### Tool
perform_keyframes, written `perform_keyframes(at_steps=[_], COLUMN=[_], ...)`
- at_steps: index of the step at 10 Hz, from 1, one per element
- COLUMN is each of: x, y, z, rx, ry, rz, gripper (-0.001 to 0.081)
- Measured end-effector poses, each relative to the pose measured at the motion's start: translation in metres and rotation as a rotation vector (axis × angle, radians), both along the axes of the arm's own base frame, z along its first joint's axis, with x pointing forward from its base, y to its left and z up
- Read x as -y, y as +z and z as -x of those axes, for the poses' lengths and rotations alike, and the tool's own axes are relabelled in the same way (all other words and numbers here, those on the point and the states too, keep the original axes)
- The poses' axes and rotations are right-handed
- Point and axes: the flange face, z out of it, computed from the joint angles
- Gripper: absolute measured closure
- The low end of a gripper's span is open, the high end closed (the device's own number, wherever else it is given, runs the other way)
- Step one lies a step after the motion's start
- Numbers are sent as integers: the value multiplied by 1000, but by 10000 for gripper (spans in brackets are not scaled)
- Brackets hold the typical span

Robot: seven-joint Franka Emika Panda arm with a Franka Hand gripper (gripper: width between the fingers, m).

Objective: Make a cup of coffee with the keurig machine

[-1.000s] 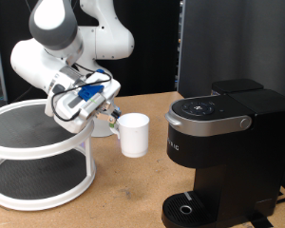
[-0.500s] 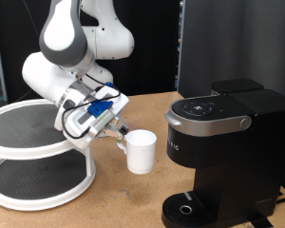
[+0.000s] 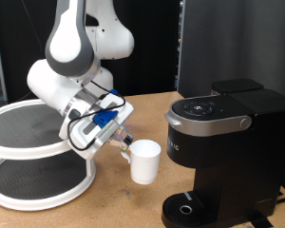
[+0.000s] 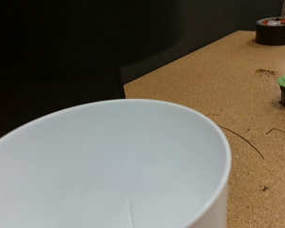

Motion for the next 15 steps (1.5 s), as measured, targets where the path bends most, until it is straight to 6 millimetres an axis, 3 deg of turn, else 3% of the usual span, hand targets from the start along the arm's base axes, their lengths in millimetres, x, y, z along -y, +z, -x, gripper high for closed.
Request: perform_keyframes(at_steps=[8, 15], x=[-5, -29], y=[-14, -25], z=[-20, -29], rx=[-10, 12], ry=[-15, -11], rz=[24, 12], gripper=[736, 736])
